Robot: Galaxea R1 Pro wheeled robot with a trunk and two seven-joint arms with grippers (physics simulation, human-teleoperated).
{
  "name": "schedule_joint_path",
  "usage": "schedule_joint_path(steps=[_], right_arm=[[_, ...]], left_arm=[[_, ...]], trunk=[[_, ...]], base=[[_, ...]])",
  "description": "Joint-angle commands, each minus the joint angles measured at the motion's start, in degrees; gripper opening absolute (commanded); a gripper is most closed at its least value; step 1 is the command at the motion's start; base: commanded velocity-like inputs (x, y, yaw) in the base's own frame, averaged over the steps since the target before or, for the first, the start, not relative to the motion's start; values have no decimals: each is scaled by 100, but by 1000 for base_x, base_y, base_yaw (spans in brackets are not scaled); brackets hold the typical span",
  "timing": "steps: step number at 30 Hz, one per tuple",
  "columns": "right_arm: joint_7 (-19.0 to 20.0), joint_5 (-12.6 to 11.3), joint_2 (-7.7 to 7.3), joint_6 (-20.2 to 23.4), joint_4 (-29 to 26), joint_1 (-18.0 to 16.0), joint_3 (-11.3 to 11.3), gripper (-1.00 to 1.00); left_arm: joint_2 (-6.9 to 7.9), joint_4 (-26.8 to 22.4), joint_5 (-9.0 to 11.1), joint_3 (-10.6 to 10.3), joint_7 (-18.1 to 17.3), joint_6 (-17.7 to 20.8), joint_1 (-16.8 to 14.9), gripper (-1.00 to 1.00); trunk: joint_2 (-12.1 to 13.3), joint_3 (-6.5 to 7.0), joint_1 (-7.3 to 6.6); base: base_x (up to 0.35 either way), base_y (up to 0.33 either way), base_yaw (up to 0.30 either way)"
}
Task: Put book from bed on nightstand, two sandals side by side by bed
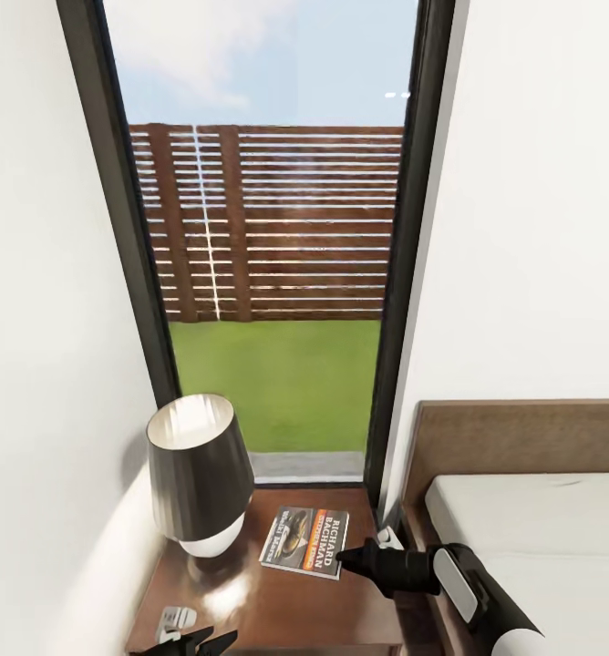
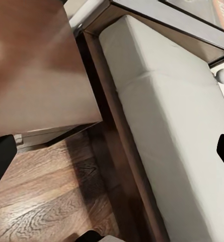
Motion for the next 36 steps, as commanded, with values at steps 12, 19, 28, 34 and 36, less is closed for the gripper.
schedule_joint_path(steps=[12,19,28,34,36], right_arm=[[20,16,2,25,1,-6,-16,-100],[20,19,2,21,1,-5,-15,-100],[20,19,2,21,1,-7,-15,-100],[20,19,2,21,1,-6,-15,-100],[20,19,2,21,1,-7,-15,-100]], left_arm=[[-4,-7,-48,36,-188,85,-6,100],[15,-87,-13,26,-875,195,-66,100],[18,-344,505,27,-1319,1430,-471,100],[2,-499,543,27,-1434,1517,-542,100],[-4,-516,551,27,-1439,1522,-580,100]], trunk=[[-487,-223,265],[-487,-223,265],[-487,-223,265],[-487,-223,265],[-487,-223,265]], base=[[0,0,0],[0,0,0],[0,0,0],[0,0,0],[0,0,0]])
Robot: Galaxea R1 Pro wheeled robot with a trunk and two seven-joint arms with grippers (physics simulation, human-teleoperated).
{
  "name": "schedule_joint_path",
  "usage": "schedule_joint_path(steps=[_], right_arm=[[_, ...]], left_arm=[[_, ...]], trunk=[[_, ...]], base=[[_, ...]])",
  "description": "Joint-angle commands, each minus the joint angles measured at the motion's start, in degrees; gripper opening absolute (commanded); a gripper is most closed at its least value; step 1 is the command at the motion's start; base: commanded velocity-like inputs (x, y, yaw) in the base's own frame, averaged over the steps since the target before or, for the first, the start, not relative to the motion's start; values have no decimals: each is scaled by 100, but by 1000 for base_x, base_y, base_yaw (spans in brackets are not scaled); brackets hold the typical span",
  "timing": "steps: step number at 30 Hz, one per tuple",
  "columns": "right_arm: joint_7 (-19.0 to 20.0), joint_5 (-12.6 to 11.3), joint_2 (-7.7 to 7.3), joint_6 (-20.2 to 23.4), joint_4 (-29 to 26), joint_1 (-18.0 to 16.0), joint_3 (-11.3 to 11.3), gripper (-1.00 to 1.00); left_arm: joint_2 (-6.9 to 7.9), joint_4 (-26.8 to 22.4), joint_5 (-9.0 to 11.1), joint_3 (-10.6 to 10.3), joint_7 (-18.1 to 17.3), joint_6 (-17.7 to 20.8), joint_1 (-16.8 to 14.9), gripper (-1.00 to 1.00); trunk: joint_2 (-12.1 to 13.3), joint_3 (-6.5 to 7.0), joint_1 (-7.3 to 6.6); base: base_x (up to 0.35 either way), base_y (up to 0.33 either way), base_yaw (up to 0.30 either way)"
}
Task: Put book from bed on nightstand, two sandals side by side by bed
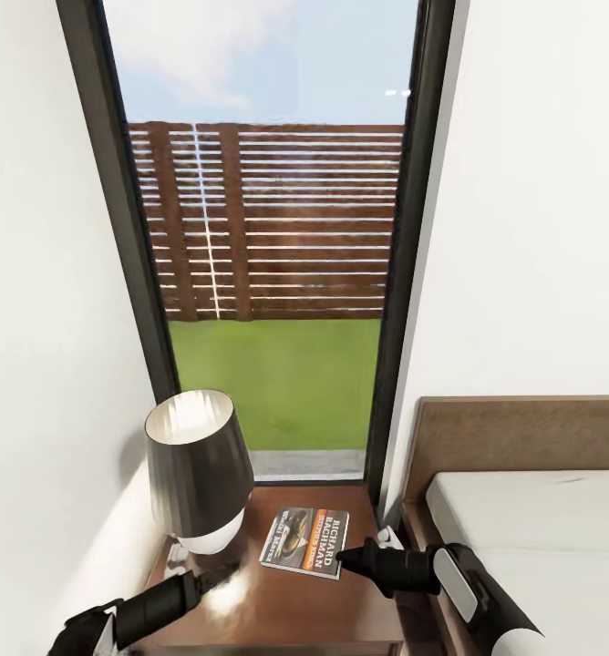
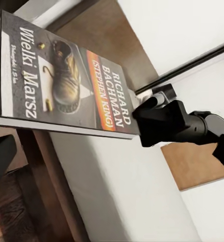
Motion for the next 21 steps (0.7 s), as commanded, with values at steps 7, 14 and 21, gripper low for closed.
schedule_joint_path(steps=[7,14,21], right_arm=[[19,14,2,29,-1,-4,-24,-100],[19,7,2,29,-1,-4,-25,-100],[19,5,2,29,-1,-3,-25,-100]], left_arm=[[-14,-21,-33,27,-51,79,-55,100],[-24,-22,61,22,-52,76,-57,100],[-30,-22,89,10,-52,75,-57,100]], trunk=[[-165,-79,88],[-445,-204,242],[-726,-330,395]], base=[[0,0,0],[0,0,0],[0,0,0]])
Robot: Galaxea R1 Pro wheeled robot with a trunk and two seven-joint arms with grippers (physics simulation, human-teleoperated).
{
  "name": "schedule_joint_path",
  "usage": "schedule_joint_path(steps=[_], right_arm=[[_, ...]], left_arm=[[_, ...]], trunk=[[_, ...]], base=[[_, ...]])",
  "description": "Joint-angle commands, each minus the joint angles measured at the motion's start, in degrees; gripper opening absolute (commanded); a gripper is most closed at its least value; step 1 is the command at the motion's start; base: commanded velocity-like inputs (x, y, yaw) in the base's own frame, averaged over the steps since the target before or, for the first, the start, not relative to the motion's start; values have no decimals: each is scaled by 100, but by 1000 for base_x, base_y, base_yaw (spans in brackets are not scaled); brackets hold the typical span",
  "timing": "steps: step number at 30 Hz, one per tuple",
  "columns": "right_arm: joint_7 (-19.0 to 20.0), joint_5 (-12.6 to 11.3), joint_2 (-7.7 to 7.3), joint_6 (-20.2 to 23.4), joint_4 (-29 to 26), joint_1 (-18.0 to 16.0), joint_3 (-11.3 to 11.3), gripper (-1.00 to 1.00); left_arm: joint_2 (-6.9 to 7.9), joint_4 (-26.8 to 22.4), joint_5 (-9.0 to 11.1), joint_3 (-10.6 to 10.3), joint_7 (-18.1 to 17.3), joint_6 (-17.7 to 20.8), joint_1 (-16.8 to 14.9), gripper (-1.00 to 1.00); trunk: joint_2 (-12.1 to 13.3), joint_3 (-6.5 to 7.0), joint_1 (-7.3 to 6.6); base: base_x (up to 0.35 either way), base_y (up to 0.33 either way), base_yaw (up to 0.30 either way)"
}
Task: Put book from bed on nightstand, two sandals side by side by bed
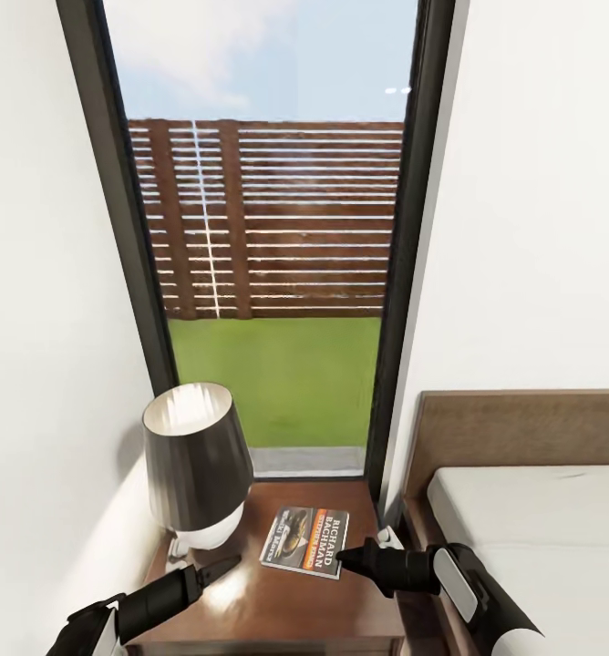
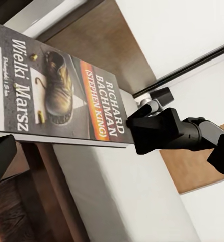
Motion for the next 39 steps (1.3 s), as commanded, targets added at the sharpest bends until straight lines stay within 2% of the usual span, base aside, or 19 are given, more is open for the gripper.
schedule_joint_path(steps=[1,39], right_arm=[[20,8,2,31,-1,-4,-18,-100],[29,8,2,31,-1,-4,-18,-100]], left_arm=[[-5,-2,-27,22,-33,60,-5,100],[-3,3,-26,25,-29,58,-5,100]], trunk=[[-45,-25,23],[-1569,-707,857]], base=[[0,0,0],[0,0,0]])
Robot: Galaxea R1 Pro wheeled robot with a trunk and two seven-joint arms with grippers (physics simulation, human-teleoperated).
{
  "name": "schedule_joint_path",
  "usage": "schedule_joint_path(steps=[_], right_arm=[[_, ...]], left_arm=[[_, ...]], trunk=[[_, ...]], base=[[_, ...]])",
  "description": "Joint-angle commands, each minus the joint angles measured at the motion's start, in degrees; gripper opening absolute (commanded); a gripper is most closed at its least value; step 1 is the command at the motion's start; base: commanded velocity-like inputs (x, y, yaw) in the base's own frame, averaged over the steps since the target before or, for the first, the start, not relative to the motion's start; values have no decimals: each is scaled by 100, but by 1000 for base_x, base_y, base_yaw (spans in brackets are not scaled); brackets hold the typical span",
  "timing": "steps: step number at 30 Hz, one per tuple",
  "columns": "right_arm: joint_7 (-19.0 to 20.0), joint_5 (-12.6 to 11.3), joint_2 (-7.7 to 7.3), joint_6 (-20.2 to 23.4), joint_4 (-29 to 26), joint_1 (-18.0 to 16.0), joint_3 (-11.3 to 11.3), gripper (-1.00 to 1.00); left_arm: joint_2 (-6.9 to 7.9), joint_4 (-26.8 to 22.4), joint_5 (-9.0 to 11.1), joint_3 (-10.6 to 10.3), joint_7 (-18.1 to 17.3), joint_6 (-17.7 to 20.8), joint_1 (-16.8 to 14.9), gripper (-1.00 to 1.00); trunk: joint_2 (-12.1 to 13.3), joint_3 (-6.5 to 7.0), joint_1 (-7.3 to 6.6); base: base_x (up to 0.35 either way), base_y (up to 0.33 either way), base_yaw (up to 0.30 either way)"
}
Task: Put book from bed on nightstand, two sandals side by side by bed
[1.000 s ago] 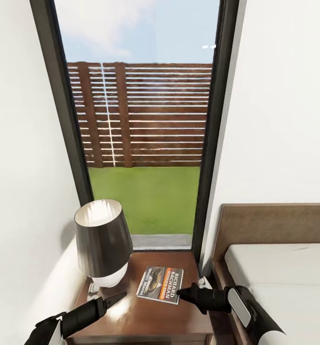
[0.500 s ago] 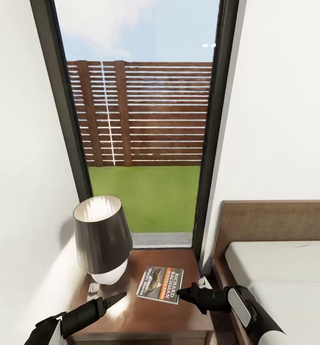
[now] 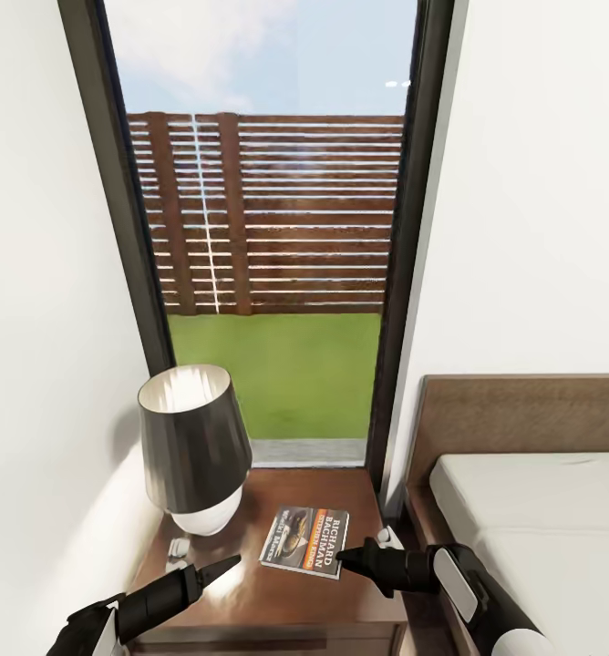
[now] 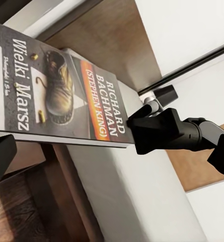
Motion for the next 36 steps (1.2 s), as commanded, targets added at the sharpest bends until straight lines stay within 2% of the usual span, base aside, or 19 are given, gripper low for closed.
schedule_joint_path(steps=[1,36], right_arm=[[20,7,2,31,-2,-3,-18,-100],[20,7,2,31,-2,-3,-18,-100]], left_arm=[[-3,-3,-28,20,-31,61,-5,100],[-3,1,-28,27,-13,54,-5,100]], trunk=[[-45,-24,22],[-1449,-653,791]], base=[[0,0,0],[0,0,0]])
